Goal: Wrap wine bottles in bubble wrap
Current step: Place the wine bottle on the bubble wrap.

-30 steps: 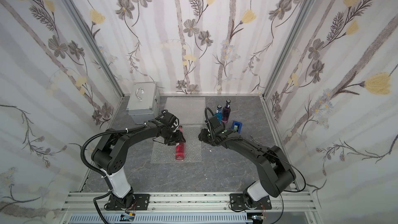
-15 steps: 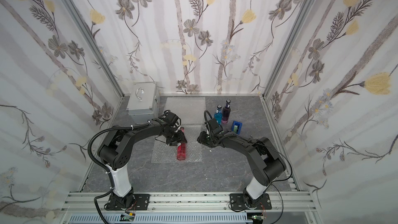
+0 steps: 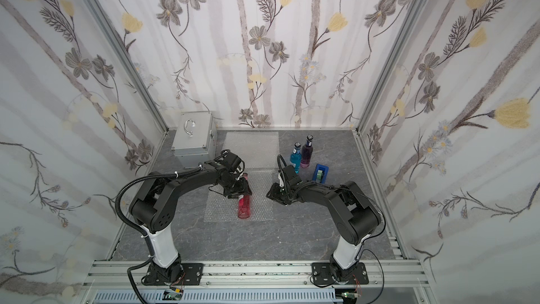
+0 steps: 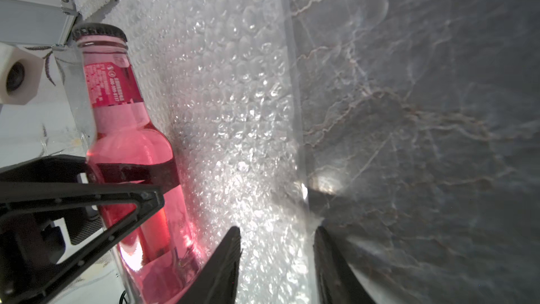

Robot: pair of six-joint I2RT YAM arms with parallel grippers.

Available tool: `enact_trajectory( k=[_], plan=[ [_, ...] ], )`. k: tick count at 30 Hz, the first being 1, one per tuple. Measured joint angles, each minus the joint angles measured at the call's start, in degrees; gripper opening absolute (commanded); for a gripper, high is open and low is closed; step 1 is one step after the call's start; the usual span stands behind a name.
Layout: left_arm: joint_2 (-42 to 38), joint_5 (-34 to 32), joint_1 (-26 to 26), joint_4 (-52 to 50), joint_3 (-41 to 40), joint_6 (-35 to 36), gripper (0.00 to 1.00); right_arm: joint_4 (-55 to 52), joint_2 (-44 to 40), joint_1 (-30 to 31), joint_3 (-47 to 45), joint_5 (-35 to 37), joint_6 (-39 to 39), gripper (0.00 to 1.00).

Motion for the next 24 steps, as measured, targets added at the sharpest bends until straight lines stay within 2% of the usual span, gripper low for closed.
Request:
enact_trajectory(
  k=[3,7,10,20,24],
  plan=[
    [-1.18,-0.76,0.26,-0.52,-0.61,0.15,0.57,0.92,0.52,0.09,0.00,-0.90,0.17,0.43],
    [-2.16,-1.01,0.79,-0.70,-1.25,0.37,0.61,1.81,0.98,0.15,-0.02,-1.79,0.28,0.44],
    [-1.81,-0.22,0.83,-0.22,-1.18,0.37,0.55,2.86,1.03,0.15,-0.37,-2.01,0.44,0.45],
    [-0.68,1.09,0.76,-0.31,-0.22,0.66,0.50,5.27,1.03,0.24,-1.49,-3.02,1.01,0.47],
    [-1.22,0.35,0.70,-0.48,-0.28,0.83,0.61,4.48,0.07,0.00,-2.08,-2.97,0.98,0.51]
  ],
)
